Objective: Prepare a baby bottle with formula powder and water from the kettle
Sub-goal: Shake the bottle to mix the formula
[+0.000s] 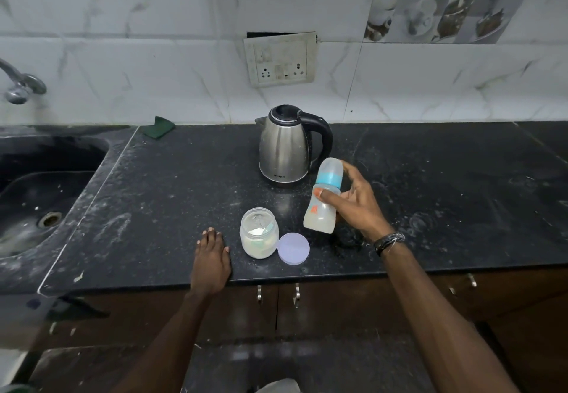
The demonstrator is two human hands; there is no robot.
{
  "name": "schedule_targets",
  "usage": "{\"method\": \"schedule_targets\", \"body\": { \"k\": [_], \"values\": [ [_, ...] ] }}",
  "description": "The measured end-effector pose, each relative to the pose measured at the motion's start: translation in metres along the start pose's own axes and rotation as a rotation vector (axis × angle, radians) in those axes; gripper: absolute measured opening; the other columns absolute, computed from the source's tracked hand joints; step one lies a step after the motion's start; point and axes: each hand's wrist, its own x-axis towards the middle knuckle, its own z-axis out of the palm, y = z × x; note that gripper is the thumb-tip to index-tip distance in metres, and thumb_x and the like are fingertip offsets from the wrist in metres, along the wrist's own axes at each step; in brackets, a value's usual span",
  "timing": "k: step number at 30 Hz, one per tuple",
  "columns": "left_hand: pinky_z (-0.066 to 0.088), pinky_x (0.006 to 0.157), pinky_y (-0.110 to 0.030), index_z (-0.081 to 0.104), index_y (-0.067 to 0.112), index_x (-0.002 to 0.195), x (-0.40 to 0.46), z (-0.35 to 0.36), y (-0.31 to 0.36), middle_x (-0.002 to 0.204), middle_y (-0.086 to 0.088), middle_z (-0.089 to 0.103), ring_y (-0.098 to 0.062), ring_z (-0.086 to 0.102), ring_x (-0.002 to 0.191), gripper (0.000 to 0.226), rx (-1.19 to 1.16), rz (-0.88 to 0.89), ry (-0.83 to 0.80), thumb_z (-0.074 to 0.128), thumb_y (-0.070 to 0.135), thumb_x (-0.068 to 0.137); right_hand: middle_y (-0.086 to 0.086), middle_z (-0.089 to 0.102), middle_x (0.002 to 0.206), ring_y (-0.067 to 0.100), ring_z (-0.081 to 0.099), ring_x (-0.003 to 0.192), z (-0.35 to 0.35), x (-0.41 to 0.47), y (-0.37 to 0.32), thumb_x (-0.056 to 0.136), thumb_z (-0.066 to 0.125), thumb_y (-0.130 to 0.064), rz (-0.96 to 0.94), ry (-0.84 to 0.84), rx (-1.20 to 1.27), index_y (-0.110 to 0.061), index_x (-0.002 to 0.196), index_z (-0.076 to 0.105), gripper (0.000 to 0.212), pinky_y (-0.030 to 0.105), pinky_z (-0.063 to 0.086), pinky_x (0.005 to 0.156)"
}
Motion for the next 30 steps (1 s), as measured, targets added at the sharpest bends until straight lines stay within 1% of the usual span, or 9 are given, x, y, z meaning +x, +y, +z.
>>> {"method": "schedule_targets", "body": {
  "k": [2,6,9,12,15,19,22,26,30],
  "values": [
    [0.020,0.121,-0.049,0.044,-0.007,0.139,0.001,0.000,0.000,0.152,-0.028,0.034,-0.041,0.028,0.145,0.060,0.006,0.000,-0.003,0.027,0.028,0.094,0.003,0.071,0.110,0.020,0.075,0.084,-0.001,0.000,-0.001,0.078,0.082,-0.019,0.011,-0.011,0.008,-0.032,0.135,0.045,0.069,0.034,0.061,0.060],
    [0.018,0.121,-0.048,0.043,-0.006,0.141,0.000,0.001,0.000,0.153,-0.027,0.033,-0.040,0.026,0.146,0.063,0.014,-0.008,-0.017,0.024,0.031,0.093,0.004,0.071,0.108,0.020,0.075,0.083,-0.009,0.005,-0.002,0.082,0.074,-0.029,0.157,0.113,0.325,-0.021,0.131,0.051,0.054,0.036,0.060,0.056],
    [0.018,0.122,-0.047,0.042,-0.006,0.141,0.001,0.000,0.001,0.154,-0.026,0.032,-0.039,0.025,0.146,0.055,0.005,-0.008,-0.012,0.030,0.026,0.099,0.008,0.070,0.108,0.022,0.076,0.082,-0.010,0.004,-0.003,0.080,0.080,-0.027,0.164,0.070,0.142,-0.029,0.136,0.040,0.069,0.037,0.059,0.054],
    [0.016,0.123,-0.047,0.041,-0.006,0.142,0.001,0.001,0.001,0.155,-0.026,0.031,-0.039,0.024,0.147,0.046,0.001,-0.012,-0.013,0.041,0.016,0.102,0.005,0.065,0.110,0.024,0.075,0.085,-0.015,0.006,0.001,0.077,0.084,-0.028,0.187,0.208,0.152,-0.031,0.130,0.040,0.069,0.039,0.060,0.056],
    [0.016,0.123,-0.046,0.040,-0.005,0.143,0.000,0.000,0.002,0.155,-0.026,0.030,-0.038,0.023,0.147,0.046,0.009,-0.008,-0.009,0.041,0.016,0.102,0.004,0.063,0.112,0.025,0.073,0.086,-0.013,0.002,-0.004,0.070,0.087,-0.028,0.216,-0.001,-0.062,-0.037,0.127,0.038,0.076,0.038,0.059,0.052],
    [0.018,0.121,-0.048,0.041,-0.006,0.142,0.000,0.000,0.001,0.154,-0.027,0.031,-0.040,0.025,0.146,0.046,0.022,-0.004,-0.017,0.039,0.016,0.102,0.016,0.065,0.119,0.030,0.074,0.091,-0.009,0.002,0.003,0.079,0.081,-0.023,0.221,0.109,0.142,-0.031,0.134,0.037,0.071,0.044,0.061,0.058],
    [0.017,0.122,-0.047,0.041,-0.005,0.142,0.001,0.000,0.001,0.155,-0.026,0.030,-0.039,0.024,0.147,0.046,0.014,-0.004,-0.008,0.041,0.016,0.102,0.010,0.062,0.117,0.028,0.072,0.092,-0.004,0.002,-0.001,0.076,0.084,-0.024,0.221,0.002,-0.079,-0.036,0.130,0.037,0.072,0.048,0.061,0.061],
    [0.016,0.123,-0.046,0.040,-0.005,0.143,0.001,0.001,0.002,0.156,-0.025,0.029,-0.038,0.023,0.147,0.046,0.014,-0.005,0.000,0.041,0.016,0.102,0.011,0.061,0.120,0.025,0.074,0.089,-0.004,0.002,0.002,0.079,0.082,-0.023,0.226,0.088,0.100,-0.038,0.132,0.036,0.072,0.042,0.060,0.057],
    [0.014,0.123,-0.045,0.039,-0.004,0.144,0.001,0.000,0.002,0.157,-0.024,0.028,-0.037,0.021,0.148,0.047,0.011,0.003,0.010,0.040,0.017,0.103,0.006,0.060,0.117,0.027,0.070,0.094,-0.006,0.002,0.000,0.075,0.084,-0.021,0.229,-0.041,-0.113,-0.036,0.137,0.034,0.081,0.047,0.062,0.062]
  ]
}}
